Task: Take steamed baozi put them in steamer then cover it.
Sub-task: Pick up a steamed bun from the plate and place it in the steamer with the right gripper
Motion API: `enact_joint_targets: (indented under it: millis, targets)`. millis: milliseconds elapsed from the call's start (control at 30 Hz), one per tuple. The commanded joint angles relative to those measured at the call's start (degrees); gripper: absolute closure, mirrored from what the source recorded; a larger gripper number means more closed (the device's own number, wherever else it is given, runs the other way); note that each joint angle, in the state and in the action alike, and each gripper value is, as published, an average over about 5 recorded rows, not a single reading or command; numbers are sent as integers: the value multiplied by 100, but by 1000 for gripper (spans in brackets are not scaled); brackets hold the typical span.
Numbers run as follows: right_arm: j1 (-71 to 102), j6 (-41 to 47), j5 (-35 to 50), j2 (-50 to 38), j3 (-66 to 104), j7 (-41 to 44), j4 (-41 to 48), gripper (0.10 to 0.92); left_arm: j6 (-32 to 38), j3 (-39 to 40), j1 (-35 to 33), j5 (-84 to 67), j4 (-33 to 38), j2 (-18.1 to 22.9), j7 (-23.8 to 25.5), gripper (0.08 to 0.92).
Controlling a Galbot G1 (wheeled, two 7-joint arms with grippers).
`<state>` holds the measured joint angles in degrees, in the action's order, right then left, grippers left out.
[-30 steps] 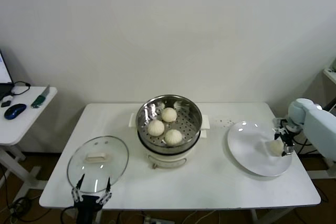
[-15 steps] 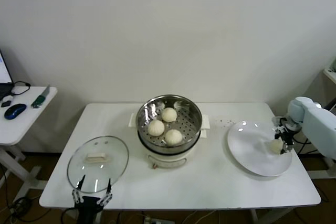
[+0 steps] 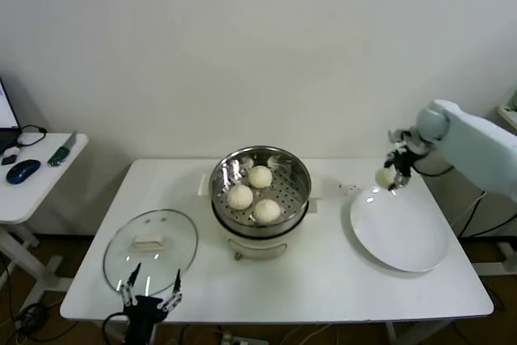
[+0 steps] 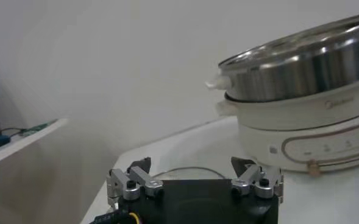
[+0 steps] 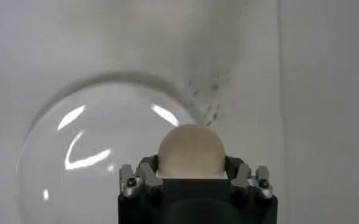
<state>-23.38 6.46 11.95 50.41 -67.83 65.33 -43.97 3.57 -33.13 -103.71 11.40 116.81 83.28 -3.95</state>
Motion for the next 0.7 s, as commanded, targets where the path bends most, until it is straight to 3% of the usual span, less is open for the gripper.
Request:
enact_joint_targets:
  millis: [33,367,700]
  targets:
    - [-2177,798,2633,817,-2085,-250,-971,326,-39,95,2,-20,196,-40,144,177]
    - [-2676,1123,3949,1950,-2825,-527,-1363,321,-121,217,59,67,292,-155,123,177]
    - [-2270,1326,4081,2545,-3063,-787,-1461,321,-111,187,92,122,331,-90,110,177]
